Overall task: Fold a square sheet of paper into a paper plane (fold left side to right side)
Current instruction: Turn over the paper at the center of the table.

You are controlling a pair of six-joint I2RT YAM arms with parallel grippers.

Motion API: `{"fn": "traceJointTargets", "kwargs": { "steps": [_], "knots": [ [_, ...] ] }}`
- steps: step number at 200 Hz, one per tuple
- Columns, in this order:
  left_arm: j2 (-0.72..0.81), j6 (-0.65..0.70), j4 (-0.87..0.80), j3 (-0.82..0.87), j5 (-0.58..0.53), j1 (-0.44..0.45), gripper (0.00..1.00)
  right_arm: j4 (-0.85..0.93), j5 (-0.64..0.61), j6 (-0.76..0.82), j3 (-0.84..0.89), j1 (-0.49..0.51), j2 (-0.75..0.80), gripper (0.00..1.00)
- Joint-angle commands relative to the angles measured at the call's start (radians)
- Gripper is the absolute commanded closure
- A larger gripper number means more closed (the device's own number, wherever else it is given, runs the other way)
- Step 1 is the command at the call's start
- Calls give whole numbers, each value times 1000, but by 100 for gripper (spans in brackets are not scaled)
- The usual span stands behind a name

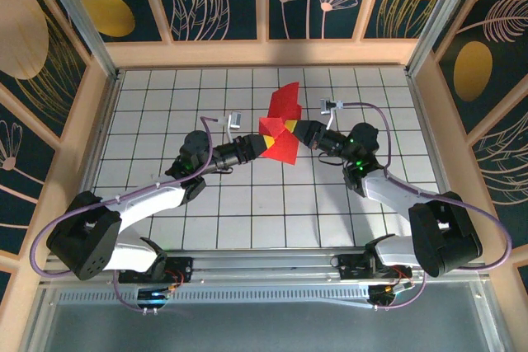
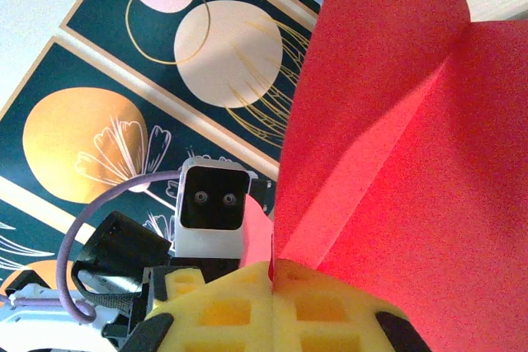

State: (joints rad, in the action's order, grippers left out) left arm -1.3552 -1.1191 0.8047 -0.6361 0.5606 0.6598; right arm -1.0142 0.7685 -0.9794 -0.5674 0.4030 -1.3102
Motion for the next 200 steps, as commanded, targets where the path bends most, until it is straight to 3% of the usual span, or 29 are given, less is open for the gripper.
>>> {"fn": "traceJointTargets", "kwargs": {
  "steps": [1, 72, 153, 200],
  "knots": [
    [11, 17, 8, -25, -8, 3, 61, -26, 14, 2, -7, 5, 21, 100],
    [24, 35, -28, -25, -19, 3, 64, 69, 11, 53, 17, -24, 83, 100],
    [25, 38, -45, -27, -27, 2, 85, 86, 8, 64, 31, -30, 86, 100],
    [29, 56, -85, -30, -31, 3, 97, 172, -13, 112, 31, -45, 114, 78]
  ]
}}
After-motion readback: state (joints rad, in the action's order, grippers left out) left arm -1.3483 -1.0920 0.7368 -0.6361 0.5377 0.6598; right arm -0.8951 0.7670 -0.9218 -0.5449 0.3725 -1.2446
